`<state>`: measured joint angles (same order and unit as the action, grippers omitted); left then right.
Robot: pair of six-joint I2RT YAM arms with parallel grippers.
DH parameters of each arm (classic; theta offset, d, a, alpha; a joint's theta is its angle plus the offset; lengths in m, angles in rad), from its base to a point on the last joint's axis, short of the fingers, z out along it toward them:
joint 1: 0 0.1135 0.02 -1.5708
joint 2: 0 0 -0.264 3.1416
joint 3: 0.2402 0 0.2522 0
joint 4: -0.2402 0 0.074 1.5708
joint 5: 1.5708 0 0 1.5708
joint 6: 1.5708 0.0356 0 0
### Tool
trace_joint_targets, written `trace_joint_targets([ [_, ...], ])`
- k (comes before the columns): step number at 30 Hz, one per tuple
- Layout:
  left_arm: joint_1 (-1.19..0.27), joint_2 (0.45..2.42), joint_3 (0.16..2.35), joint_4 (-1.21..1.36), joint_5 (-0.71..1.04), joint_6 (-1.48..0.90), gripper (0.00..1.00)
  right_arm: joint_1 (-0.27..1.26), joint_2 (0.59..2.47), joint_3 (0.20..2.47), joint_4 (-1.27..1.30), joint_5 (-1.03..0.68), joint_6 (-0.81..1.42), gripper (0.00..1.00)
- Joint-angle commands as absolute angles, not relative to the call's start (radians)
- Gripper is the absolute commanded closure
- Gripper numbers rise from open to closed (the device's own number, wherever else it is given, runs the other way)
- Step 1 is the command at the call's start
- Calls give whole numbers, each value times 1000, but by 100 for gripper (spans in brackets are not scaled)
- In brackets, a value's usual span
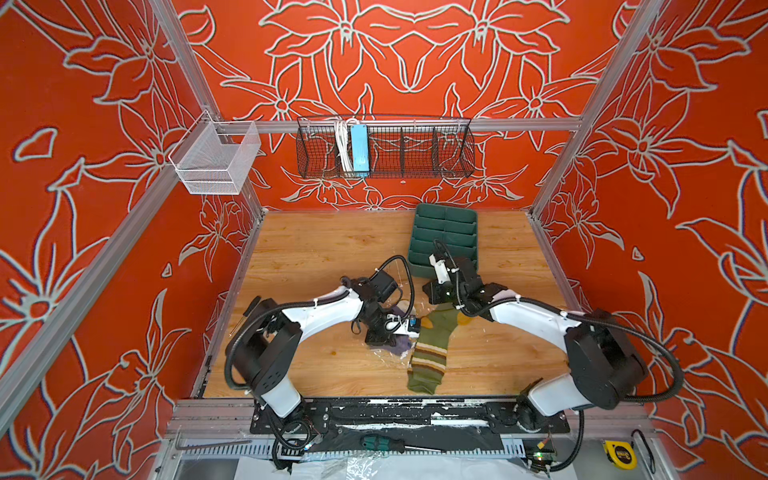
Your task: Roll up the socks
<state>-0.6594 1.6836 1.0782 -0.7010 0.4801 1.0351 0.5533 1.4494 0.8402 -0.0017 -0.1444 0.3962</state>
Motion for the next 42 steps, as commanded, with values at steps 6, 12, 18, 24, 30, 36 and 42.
trace_joint_targets([
  [6,-649,1789,1182,-905,513,1036,100,550,1189,763,26,-42,194,84],
  [12,-649,1813,1170,-877,450,982,100,651,936,610,-34,-190,-33,67],
  [18,-647,1850,1202,-893,436,991,100,928,791,480,-59,-231,-209,54],
  [24,-640,1858,1210,-899,436,992,100,1118,794,323,146,-224,-150,48],
  [30,-634,1853,1197,-895,443,988,100,1173,947,227,429,-3,-190,38],
  [36,-632,1818,1180,-893,467,989,100,1152,1189,231,721,90,-257,26],
  [42,-628,1805,1196,-900,500,984,100,1150,1423,290,863,57,-285,24],
])
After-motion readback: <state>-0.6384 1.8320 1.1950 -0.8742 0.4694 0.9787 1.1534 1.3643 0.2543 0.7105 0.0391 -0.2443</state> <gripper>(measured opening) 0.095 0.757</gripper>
